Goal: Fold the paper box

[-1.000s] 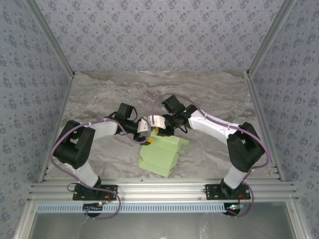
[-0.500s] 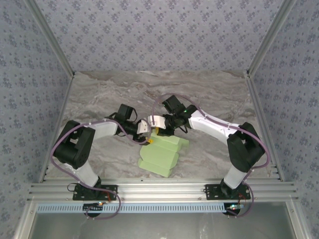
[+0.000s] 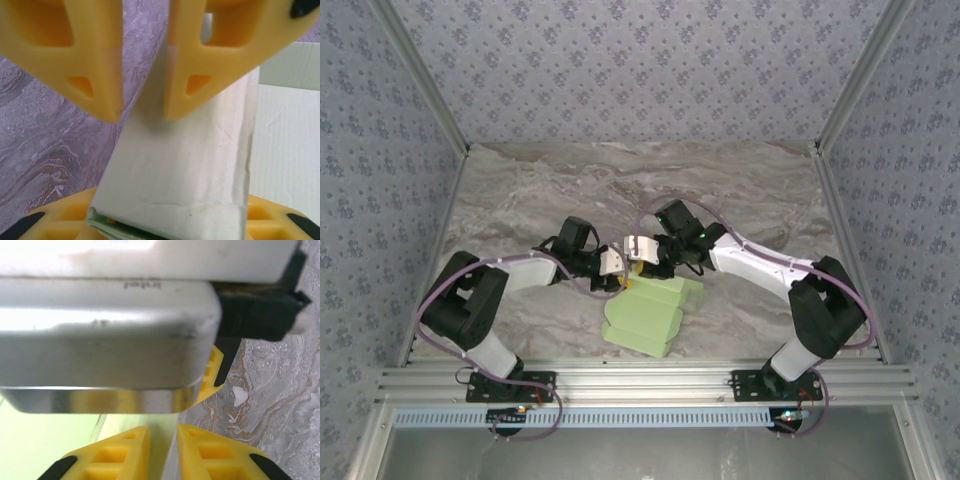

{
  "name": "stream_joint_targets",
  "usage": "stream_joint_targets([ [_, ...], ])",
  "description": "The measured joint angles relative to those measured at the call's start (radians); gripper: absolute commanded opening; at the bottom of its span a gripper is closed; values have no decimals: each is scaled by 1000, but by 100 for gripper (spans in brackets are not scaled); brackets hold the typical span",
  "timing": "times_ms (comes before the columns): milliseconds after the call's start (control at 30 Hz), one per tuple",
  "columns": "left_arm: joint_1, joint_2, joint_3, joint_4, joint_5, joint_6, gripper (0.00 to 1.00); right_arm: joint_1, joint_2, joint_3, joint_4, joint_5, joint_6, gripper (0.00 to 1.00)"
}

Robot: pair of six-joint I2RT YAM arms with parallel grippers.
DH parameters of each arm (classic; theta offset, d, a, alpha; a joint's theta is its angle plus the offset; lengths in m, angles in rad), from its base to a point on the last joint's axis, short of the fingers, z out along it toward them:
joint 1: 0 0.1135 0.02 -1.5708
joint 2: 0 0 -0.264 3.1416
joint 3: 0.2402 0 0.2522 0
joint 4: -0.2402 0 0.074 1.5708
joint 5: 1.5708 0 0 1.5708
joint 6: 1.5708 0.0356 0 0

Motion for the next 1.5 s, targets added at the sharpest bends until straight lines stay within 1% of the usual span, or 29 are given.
stream_joint_targets([
  [33,-4,-3,-7,12,-4,-11,39,0,-6,-10,13,3,8,30],
  [133,-18,-5,-16,42,-21,-33,36,-7,-43,-51,54,13,51,40],
  [200,-26,-7,-25,69,-35,-52,35,-26,-86,-97,96,13,95,44],
  [267,-32,-17,-42,96,-51,-71,35,-66,-145,-150,144,-1,158,47],
  [400,-32,-37,-68,123,-77,-100,35,-176,-292,-249,277,-5,339,49],
  [567,-32,-64,-88,139,-128,-134,35,-317,-472,-353,400,140,646,51],
  [633,-31,-76,-98,147,-145,-151,35,-392,-529,-425,457,148,748,51],
  [733,-28,-84,-108,166,-168,-180,35,-478,-554,-505,478,134,811,50],
  [833,-14,-85,-112,180,-185,-226,34,-506,-529,-544,495,90,813,50],
  [933,9,-101,-119,195,-198,-281,33,-513,-499,-612,615,53,811,51],
  [1000,22,-133,-125,191,-205,-308,33,-522,-461,-653,711,-9,787,51],
  [1067,35,-180,-132,189,-207,-330,33,-534,-424,-661,740,-115,723,51],
  [1167,62,-265,-161,203,-190,-363,34,-545,-380,-609,713,-249,605,51],
  [1267,92,-324,-188,215,-172,-388,34,-562,-333,-542,687,-327,502,50],
  [1333,101,-333,-191,214,-161,-396,34,-567,-302,-484,618,-380,417,50],
  [1433,104,-333,-191,201,-148,-398,34,-550,-266,-410,519,-409,297,50],
  [1500,107,-332,-188,185,-137,-397,34,-509,-255,-397,490,-401,226,46],
])
